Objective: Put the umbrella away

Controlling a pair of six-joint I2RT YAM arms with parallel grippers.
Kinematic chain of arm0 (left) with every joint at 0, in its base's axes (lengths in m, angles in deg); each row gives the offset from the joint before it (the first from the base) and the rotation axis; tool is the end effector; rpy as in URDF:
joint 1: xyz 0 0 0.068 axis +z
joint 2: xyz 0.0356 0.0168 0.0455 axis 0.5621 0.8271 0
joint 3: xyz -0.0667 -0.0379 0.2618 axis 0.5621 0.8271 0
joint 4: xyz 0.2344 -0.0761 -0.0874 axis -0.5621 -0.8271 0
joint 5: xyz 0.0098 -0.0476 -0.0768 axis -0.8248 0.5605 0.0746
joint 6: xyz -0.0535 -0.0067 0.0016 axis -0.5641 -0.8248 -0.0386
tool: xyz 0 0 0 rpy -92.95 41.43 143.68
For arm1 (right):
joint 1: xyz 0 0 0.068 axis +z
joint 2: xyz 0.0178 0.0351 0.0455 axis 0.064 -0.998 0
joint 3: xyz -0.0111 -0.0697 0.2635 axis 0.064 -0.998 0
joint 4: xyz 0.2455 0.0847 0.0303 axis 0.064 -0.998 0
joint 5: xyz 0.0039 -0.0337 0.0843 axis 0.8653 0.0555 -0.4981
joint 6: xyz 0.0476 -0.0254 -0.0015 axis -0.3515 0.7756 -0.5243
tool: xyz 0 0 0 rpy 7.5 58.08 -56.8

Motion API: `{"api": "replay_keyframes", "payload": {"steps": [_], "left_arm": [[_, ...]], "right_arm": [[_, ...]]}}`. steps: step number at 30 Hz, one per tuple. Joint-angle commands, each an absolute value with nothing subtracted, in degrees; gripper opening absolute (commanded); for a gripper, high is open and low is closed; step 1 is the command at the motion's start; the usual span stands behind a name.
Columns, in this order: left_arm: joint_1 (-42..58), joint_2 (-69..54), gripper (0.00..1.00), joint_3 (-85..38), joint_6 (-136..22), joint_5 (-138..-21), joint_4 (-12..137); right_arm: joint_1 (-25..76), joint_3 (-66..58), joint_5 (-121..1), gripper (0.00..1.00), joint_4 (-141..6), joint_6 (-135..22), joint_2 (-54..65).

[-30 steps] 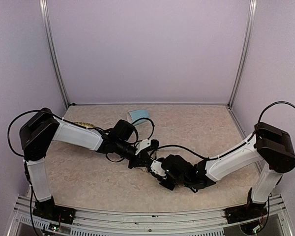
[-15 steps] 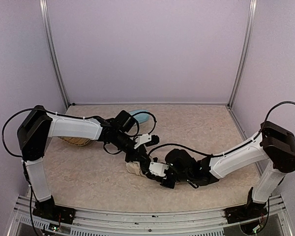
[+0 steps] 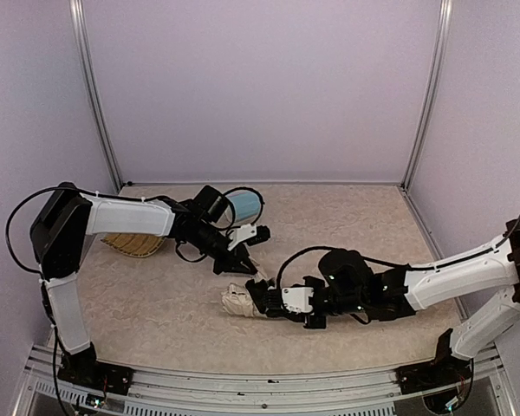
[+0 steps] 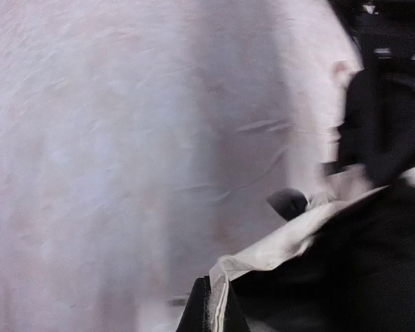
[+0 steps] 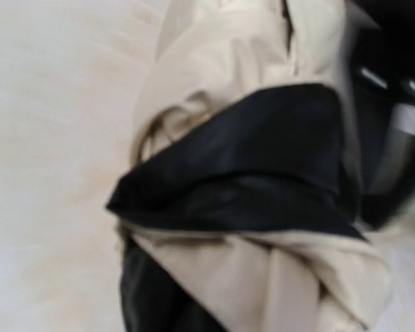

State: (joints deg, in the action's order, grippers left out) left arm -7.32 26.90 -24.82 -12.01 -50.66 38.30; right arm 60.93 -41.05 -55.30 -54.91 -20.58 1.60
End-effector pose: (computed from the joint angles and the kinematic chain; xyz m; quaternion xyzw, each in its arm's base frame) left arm 0.2821 -0.2784 0.1794 0.6258 0.6683 -0.3230 0.2395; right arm 0.1274 0.2719 0.1791 -0.6510 0.5977 0.1614 0.4392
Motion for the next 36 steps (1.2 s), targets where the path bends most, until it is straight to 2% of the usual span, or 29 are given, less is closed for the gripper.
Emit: {"api": "replay_keyframes", "payload": {"steps": [1,10,16,19,22,24,27,32,34,36], "left_arm": [[1.3,30.0,0.00,-26.7,-12.2,-59.0,41.1],[1.2,25.0,0.04,-20.6,-17.0,-47.2,48.5],[-0.9,19.7,0.25,-14.6,-17.4,-43.7,54.2],[-2.2,16.8,0.42,-10.9,-18.1,-41.1,58.7],[-3.7,12.8,0.67,-6.6,-16.4,-40.9,62.8],[-4.0,9.8,0.96,-2.5,-15.8,-41.9,67.0],[-3.9,4.3,0.99,4.0,-17.5,-48.8,75.4],[-7.2,-8.0,0.99,9.1,-19.3,-71.6,84.0],[-7.7,-13.9,0.99,9.7,-20.8,-75.6,87.6],[-7.3,-17.7,0.99,12.5,-30.2,-77.6,100.6]], "right_arm": [[60.4,-42.1,-69.0,0.00,-58.2,-17.6,12.4],[51.3,-38.7,-71.2,0.00,-58.6,-17.2,21.0],[45.4,-36.8,-73.2,0.00,-54.3,-23.0,21.5],[44.6,-34.6,-70.3,0.00,-54.5,-22.3,20.3],[44.5,-31.7,-65.8,0.00,-56.9,-19.0,18.9],[44.1,-29.9,-64.1,0.00,-58.0,-16.2,18.3],[43.3,-26.9,-63.1,0.00,-59.4,-12.4,17.7],[42.4,-22.8,-62.7,0.00,-61.0,-9.7,17.0],[41.7,-21.2,-64.5,0.00,-61.8,-9.6,16.9],[40.8,-19.9,-67.5,0.00,-62.4,-9.9,17.1]]}}
